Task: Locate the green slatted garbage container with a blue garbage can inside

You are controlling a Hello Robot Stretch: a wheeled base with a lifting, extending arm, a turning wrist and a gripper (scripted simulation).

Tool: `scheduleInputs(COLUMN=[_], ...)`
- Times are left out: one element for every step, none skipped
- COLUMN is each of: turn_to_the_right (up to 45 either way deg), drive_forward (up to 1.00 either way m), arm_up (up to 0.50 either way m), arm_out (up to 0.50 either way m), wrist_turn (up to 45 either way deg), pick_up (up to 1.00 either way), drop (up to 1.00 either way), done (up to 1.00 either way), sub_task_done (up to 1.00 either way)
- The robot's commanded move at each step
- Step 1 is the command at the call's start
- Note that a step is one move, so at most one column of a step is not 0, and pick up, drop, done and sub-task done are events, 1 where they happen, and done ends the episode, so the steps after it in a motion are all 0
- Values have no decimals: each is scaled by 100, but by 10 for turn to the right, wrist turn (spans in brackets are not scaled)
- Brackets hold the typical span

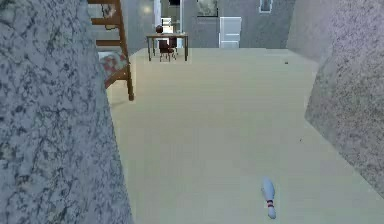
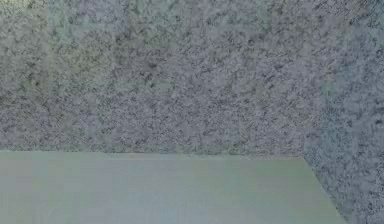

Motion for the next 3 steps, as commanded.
scheduleInputs(turn_to_the_right=[450,450,0], drive_forward=[0,0,15], arm_up=[0,0,0], arm_out=[0,0,0], wrist_turn=[0,0,0], pick_up=[0,0,0], drop=[0,0,0], done=[0,0,0], sub_task_done=[0,0,0])
